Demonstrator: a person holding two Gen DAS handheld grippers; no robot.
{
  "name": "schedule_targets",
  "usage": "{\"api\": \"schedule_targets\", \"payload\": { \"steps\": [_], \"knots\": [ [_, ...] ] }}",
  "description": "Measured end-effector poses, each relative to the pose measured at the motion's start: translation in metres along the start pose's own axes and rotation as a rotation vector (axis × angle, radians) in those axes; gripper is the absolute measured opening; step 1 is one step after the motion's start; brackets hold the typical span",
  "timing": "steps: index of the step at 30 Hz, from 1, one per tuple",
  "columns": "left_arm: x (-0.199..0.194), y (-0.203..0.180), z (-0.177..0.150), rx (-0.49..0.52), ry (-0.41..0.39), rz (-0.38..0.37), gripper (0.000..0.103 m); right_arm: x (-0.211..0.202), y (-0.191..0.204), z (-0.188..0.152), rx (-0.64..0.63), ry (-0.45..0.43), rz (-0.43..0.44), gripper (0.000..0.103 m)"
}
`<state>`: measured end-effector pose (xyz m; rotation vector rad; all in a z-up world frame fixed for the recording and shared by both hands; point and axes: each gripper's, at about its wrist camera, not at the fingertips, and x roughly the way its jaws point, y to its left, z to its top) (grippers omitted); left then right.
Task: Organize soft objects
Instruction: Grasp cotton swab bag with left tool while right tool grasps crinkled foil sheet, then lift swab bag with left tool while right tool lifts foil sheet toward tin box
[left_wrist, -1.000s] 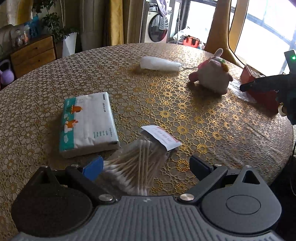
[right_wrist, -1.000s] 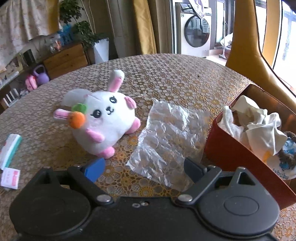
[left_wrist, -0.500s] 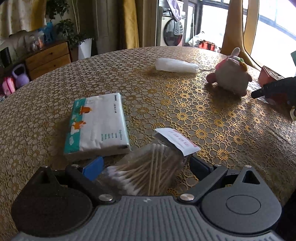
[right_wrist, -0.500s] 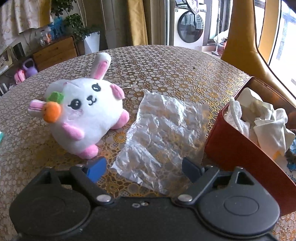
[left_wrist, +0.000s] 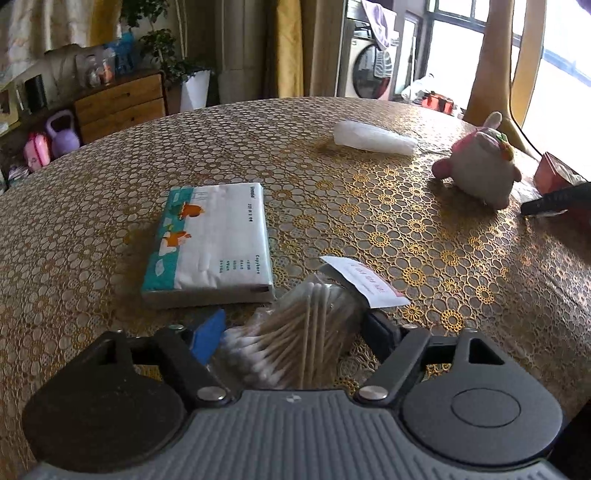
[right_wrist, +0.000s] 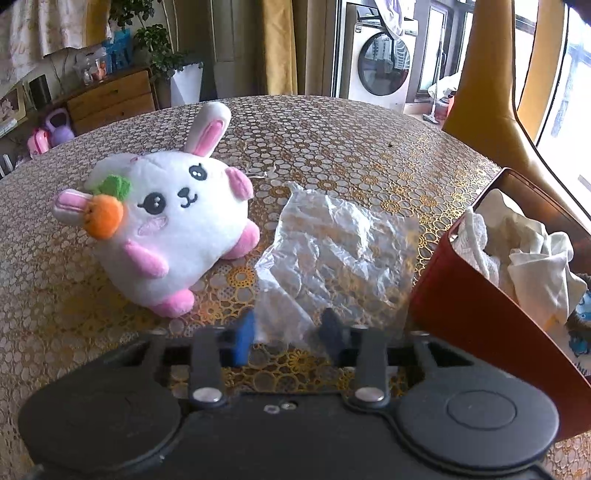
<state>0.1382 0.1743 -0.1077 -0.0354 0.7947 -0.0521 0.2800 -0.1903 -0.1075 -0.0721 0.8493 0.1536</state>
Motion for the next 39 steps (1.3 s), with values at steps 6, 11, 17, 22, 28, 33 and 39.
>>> {"api": "schedule_targets", "payload": {
  "steps": [6,11,17,22,28,33,39],
  "knots": [
    [-0.005,-0.004,0.001,-0.036,0.007,0.021,0.068,-0.004,-0.003,-0.002,-0.012,-0.003,-0.001,0.007],
    [-0.011,-0.003,-0.001,-0.111,0.017,0.016,0.063,-0.022,-0.008,-0.006,-0.021,-0.038,0.032,0.005],
    [-0.024,-0.008,0.0,-0.168,0.027,0.007,0.045,-0.058,-0.013,-0.01,-0.035,-0.097,0.094,0.005],
    [-0.033,-0.019,-0.002,-0.147,0.02,0.031,0.043,-0.089,-0.019,-0.014,-0.035,-0.137,0.152,0.005],
    [-0.055,-0.028,0.003,-0.175,-0.003,0.023,0.042,-0.121,-0.026,-0.019,-0.02,-0.172,0.217,0.005],
    [-0.077,-0.045,0.016,-0.182,-0.028,-0.009,0.042,-0.15,-0.035,-0.024,-0.01,-0.191,0.279,0.005],
    [-0.092,-0.083,0.04,-0.143,-0.064,-0.073,0.042,-0.178,-0.047,-0.027,-0.012,-0.201,0.325,0.005]
  ]
}}
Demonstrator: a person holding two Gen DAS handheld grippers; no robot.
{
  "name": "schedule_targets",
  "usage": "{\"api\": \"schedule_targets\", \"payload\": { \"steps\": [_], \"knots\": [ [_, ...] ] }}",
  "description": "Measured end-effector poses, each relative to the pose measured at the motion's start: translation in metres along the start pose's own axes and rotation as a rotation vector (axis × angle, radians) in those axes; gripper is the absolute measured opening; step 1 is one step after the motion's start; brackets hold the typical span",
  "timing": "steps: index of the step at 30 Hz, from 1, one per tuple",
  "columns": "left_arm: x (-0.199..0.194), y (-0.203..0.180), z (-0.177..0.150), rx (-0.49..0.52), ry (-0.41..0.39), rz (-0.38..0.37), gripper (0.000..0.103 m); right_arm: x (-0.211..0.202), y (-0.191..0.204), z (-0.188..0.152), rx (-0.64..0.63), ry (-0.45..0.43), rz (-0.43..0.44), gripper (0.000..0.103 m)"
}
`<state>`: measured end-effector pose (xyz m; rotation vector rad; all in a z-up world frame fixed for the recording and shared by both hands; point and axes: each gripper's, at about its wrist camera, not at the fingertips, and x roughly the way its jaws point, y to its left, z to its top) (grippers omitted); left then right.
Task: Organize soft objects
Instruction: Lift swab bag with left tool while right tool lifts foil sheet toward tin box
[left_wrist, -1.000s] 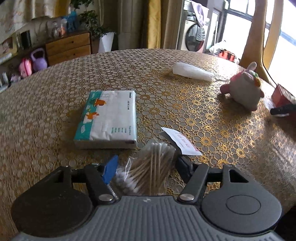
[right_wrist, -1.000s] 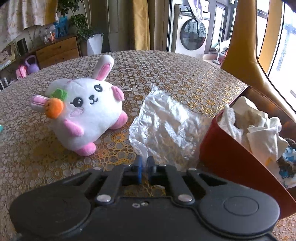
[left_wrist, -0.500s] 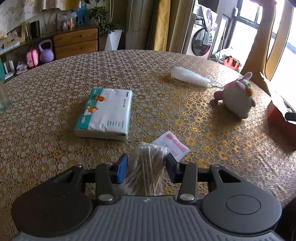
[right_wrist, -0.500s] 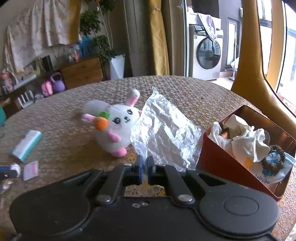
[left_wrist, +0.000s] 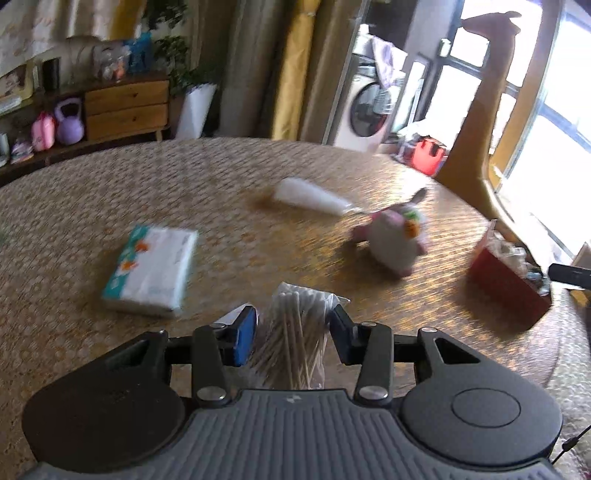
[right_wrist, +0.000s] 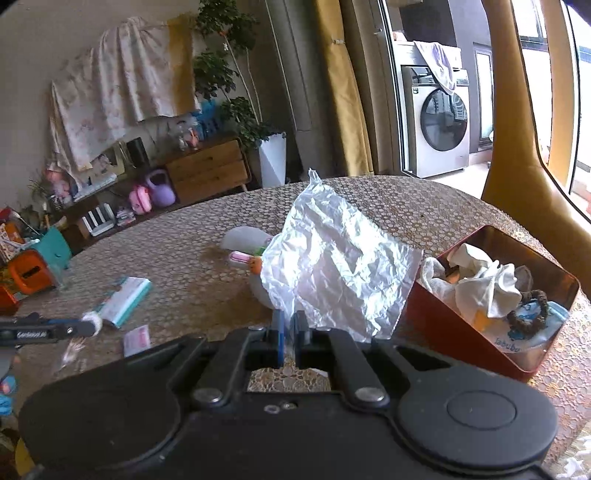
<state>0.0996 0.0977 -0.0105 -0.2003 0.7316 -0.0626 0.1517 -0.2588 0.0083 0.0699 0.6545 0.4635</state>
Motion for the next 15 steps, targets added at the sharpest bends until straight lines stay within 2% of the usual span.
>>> {"api": "schedule_targets", "payload": {
  "steps": [7,15],
  "knots": [
    [0.013,-0.062,0.022,0.071,-0.01,-0.087,0.042,-0.026,-0.018,0.003,0.021,-0.021,-0.003,0.005],
    [0.034,-0.143,0.041,0.159,-0.005,-0.199,0.042,-0.044,-0.053,0.005,0.059,-0.045,-0.059,0.005]
  ]
}}
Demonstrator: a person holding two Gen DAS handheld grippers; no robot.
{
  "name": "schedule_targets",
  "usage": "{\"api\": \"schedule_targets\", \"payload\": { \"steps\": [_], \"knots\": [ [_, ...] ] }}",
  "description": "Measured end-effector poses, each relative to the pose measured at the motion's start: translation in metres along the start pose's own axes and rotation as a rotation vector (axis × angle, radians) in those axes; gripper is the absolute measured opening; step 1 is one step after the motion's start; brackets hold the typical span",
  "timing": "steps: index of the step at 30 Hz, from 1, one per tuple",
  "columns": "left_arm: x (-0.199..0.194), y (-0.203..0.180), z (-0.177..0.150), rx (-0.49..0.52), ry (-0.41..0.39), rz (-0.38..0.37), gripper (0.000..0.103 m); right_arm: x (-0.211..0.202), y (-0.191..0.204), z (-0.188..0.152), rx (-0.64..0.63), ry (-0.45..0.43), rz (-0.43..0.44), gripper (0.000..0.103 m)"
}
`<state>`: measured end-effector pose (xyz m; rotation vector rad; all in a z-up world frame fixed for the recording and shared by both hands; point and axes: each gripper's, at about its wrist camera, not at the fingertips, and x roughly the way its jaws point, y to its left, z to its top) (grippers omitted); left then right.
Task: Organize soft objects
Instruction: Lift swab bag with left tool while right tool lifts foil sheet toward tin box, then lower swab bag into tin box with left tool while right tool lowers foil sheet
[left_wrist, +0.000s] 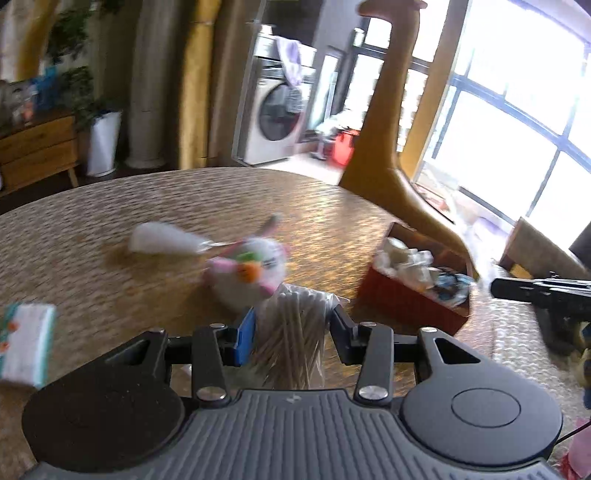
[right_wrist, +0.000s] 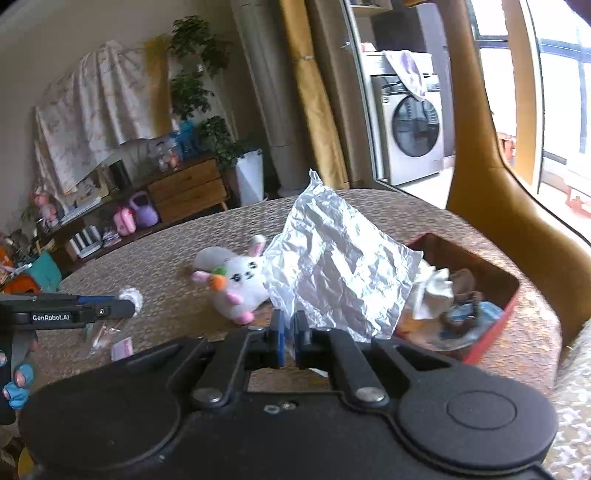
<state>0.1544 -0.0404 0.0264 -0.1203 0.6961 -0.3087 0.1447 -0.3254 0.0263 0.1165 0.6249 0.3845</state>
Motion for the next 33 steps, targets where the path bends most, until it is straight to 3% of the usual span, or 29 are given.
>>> {"api": "schedule_targets", "payload": {
  "steps": [15,23,33],
  "knots": [
    [0.075,-0.106,0.041,0.115,0.042,-0.128,0.043,-0.007,-0.062,-0.001,0.057,-0.005,-0.09,0.005],
    [0.121,-0.144,0.058,0.15,0.075,-0.14,0.043,0.004,-0.087,0.001,0.078,0.013,-0.133,0.005],
    [0.178,-0.171,0.077,0.18,0.107,-0.103,0.043,0.033,-0.107,0.007,0.075,0.063,-0.166,0.005]
  ]
}}
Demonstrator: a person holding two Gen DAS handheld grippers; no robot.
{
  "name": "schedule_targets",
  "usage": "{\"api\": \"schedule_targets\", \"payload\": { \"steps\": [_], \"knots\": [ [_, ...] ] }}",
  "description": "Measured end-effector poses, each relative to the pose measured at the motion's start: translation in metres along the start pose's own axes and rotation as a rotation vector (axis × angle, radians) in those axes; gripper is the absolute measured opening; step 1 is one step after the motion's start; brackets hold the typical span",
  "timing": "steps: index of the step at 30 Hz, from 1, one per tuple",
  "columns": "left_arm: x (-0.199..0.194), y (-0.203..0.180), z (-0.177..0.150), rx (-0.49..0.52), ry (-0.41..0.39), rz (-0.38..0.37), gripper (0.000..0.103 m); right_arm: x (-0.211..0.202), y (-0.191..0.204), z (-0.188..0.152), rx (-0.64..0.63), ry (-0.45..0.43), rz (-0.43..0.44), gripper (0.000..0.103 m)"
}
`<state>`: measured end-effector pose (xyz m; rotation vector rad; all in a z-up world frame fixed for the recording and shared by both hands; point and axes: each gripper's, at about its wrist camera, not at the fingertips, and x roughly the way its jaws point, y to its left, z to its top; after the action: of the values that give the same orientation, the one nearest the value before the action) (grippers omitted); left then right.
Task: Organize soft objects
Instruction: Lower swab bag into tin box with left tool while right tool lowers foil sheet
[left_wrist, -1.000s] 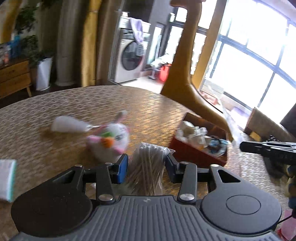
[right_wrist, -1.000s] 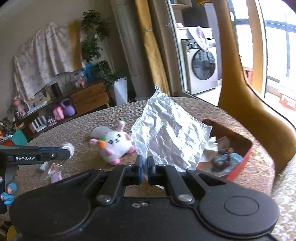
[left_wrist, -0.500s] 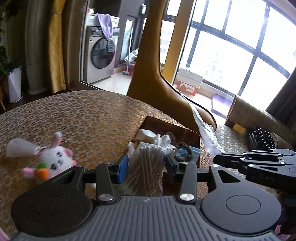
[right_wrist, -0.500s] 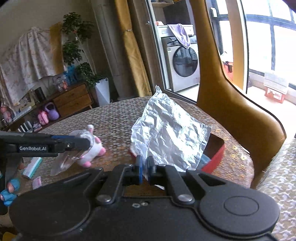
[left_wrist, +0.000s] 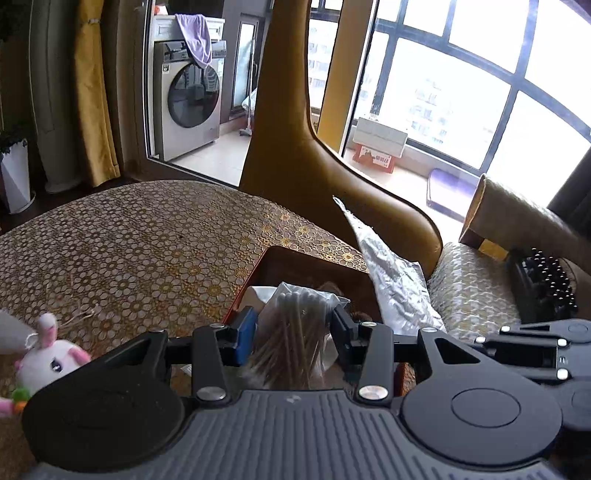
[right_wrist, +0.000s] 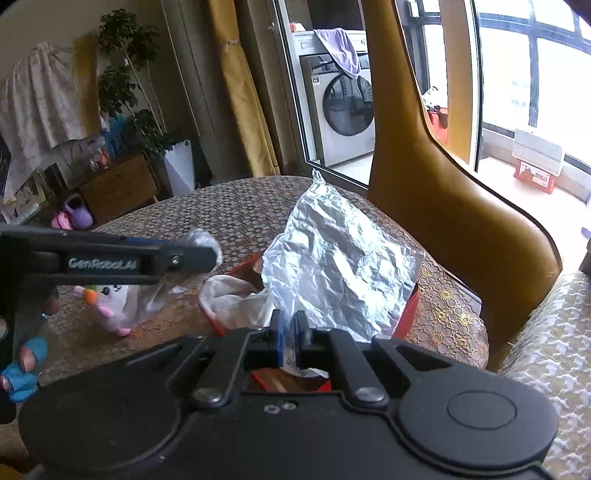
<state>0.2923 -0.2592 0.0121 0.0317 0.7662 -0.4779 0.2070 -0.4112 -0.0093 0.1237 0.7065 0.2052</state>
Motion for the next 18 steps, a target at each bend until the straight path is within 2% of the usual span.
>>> {"api": "schedule_targets", "payload": {
  "steps": [9,18],
  "knots": [
    [0.036,-0.005,0.021,-0.009,0.015,0.032,0.043,0.038,0.001,-0.002,-0.051,0.077,-0.005,0.005],
    [0.074,-0.004,0.019,-0.017,0.072,0.064,0.043,0.063,-0.003,-0.006,-0.067,0.13,-0.016,0.006]
  ]
}}
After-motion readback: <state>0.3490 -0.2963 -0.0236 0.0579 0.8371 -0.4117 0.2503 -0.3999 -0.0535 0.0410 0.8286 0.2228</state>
